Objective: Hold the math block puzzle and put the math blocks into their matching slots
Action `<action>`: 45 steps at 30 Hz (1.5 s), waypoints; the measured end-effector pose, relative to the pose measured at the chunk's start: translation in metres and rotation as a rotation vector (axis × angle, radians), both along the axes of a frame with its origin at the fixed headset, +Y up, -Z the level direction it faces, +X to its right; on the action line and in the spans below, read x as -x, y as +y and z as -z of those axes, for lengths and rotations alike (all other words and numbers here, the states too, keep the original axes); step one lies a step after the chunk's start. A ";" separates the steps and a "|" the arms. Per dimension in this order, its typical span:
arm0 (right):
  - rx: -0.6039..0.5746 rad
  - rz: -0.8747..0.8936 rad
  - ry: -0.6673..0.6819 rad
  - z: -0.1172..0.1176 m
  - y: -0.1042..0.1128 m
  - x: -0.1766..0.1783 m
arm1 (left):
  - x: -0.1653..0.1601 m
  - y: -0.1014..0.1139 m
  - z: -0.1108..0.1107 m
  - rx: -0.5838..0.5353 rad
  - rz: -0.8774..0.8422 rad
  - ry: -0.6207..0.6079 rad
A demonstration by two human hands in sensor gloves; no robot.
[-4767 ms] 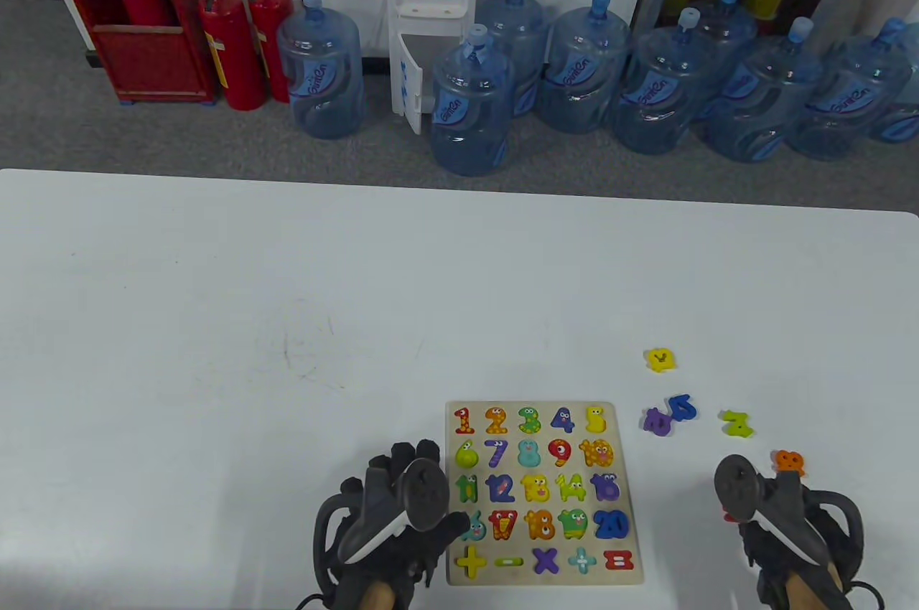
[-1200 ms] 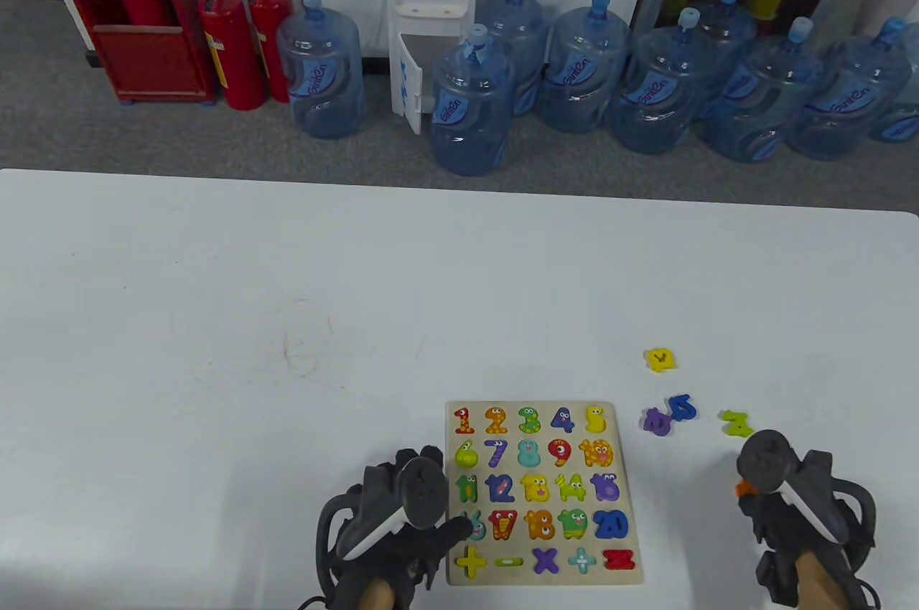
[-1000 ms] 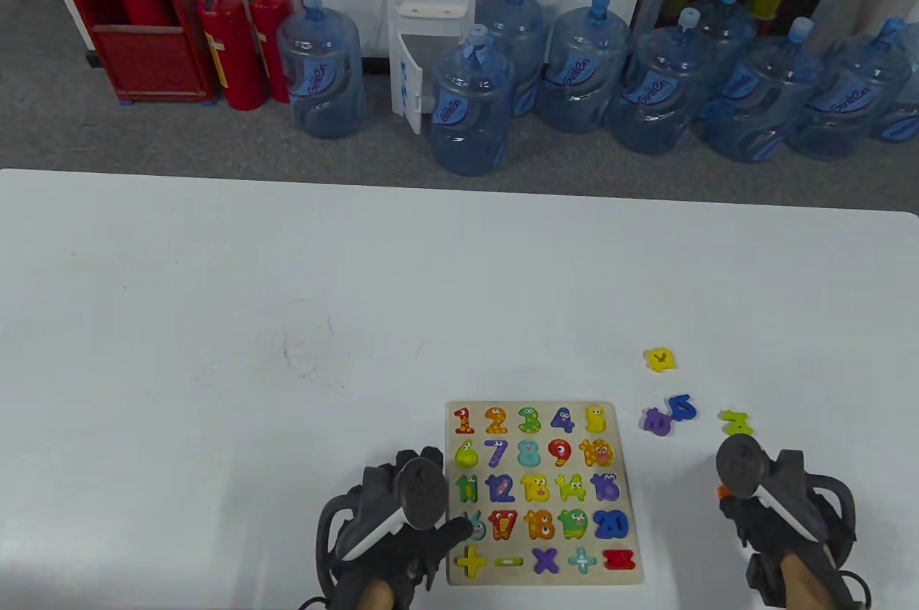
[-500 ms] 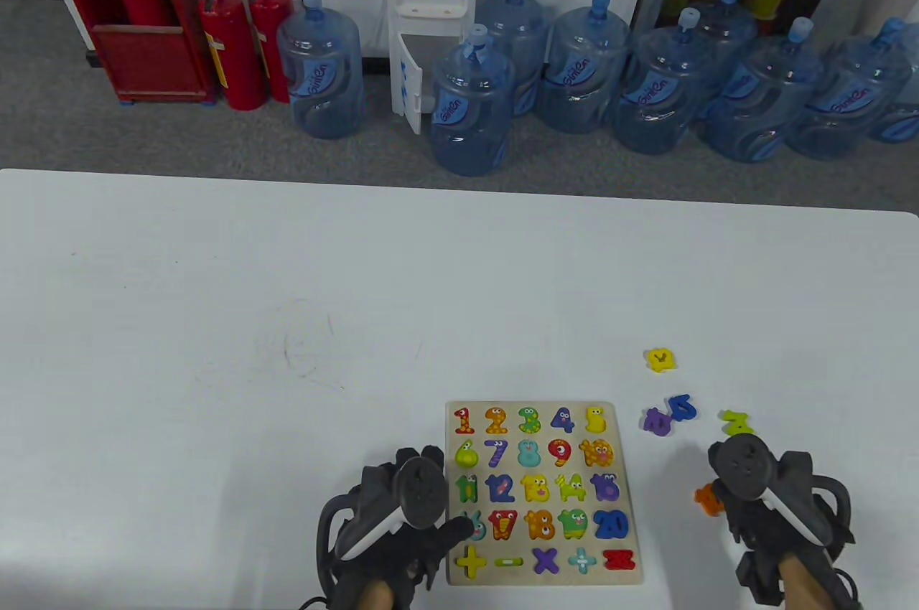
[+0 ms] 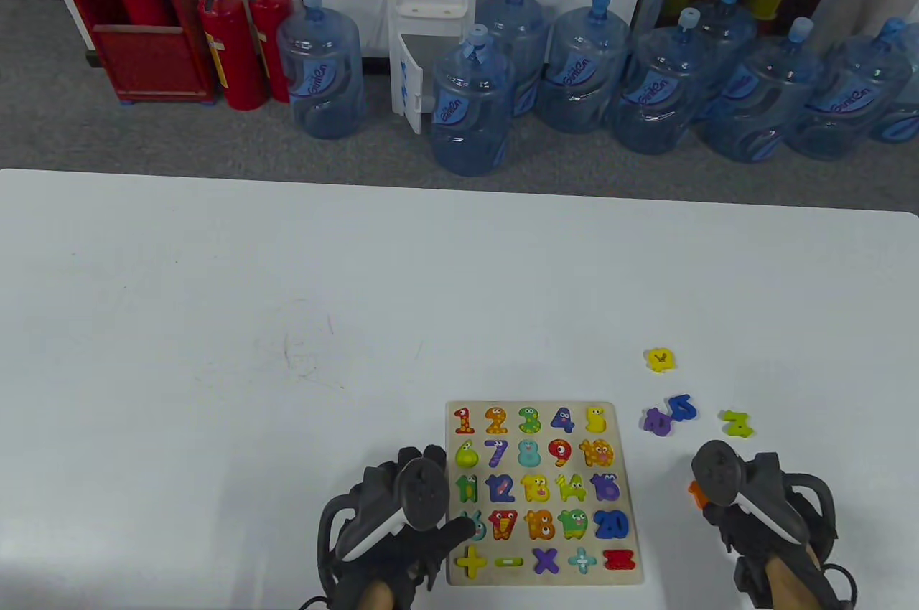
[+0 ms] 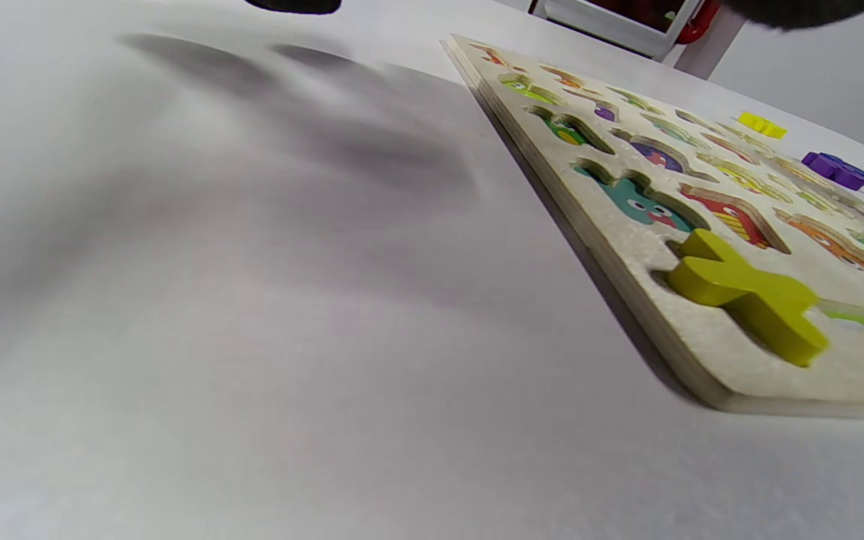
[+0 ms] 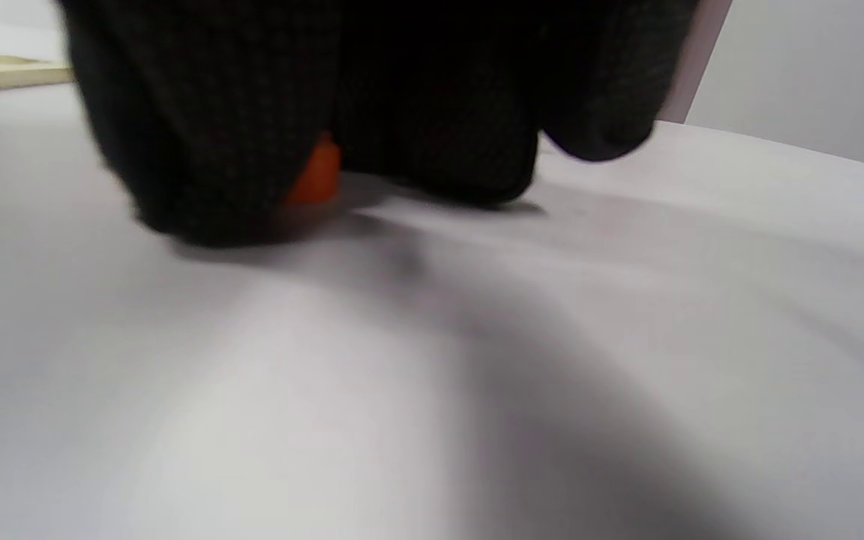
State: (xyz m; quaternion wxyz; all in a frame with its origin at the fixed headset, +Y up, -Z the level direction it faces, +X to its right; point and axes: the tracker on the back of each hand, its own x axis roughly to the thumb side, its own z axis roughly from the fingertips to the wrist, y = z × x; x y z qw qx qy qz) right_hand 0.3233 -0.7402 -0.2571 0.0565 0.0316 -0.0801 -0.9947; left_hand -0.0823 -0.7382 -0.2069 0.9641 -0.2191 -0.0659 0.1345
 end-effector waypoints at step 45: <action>-0.218 0.116 0.460 -0.033 0.025 0.105 | 0.003 -0.008 0.001 0.005 -0.003 0.013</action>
